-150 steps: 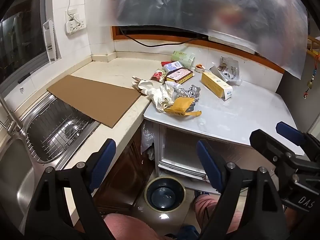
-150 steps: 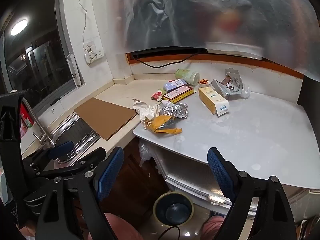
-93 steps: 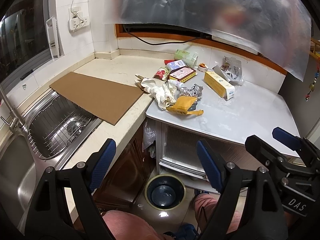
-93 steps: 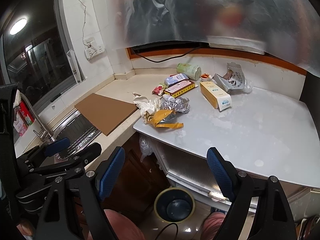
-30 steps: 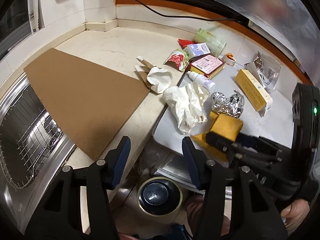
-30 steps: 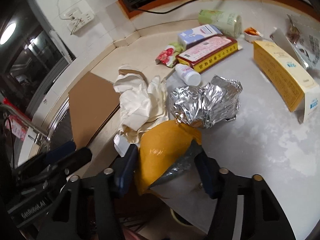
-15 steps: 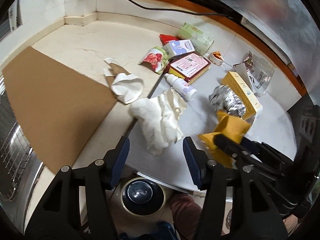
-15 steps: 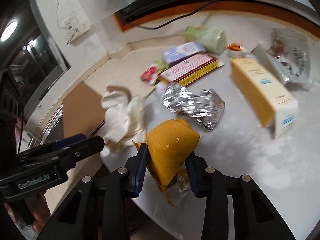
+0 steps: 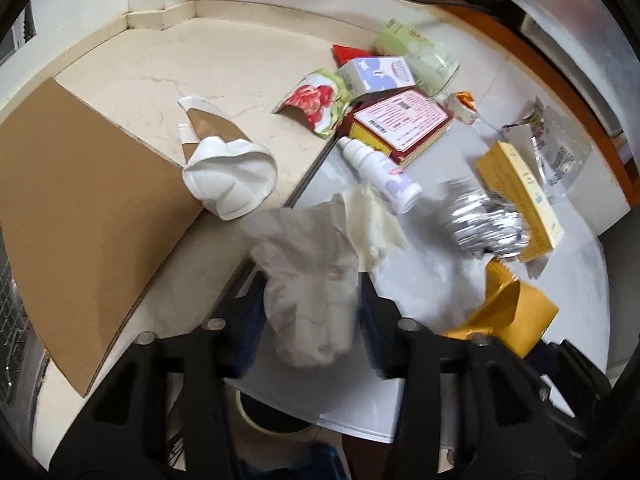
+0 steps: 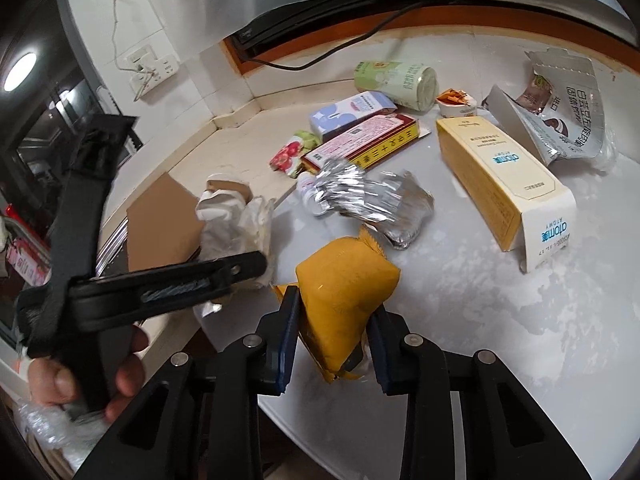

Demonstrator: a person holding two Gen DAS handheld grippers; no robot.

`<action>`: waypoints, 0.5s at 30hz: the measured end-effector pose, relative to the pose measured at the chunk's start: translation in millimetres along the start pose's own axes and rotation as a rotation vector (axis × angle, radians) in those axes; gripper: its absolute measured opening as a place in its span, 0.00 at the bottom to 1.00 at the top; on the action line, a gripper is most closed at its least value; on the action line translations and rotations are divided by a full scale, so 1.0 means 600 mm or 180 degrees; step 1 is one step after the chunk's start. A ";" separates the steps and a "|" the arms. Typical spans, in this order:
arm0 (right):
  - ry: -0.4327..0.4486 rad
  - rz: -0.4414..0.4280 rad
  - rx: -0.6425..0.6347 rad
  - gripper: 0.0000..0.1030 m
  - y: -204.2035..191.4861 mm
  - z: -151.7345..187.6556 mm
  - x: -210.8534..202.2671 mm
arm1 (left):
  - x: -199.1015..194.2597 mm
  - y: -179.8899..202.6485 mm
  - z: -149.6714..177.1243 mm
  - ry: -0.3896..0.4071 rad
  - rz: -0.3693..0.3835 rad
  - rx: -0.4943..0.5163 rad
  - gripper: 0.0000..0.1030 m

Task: Collect trash
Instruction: 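Carry the tissues and yellow bag down over the floor bin with both grippers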

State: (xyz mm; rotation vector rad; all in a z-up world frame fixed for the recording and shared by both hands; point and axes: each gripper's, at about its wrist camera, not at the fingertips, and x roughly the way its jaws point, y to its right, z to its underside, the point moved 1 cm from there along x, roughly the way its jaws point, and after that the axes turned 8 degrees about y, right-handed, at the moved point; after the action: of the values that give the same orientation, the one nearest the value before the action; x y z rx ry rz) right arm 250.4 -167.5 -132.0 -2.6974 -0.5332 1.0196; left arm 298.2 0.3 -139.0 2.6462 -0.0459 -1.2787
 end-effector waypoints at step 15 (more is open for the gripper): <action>0.0138 -0.0200 -0.0099 0.29 -0.065 0.031 -0.114 | -0.160 -0.010 0.061 0.0450 0.0222 0.0047 0.35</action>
State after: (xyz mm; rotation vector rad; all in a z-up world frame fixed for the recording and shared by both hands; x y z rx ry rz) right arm 180.2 -158.1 -92.8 -2.7046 -0.6265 0.9422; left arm 209.6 11.2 -88.1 2.7142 -0.1258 -1.0711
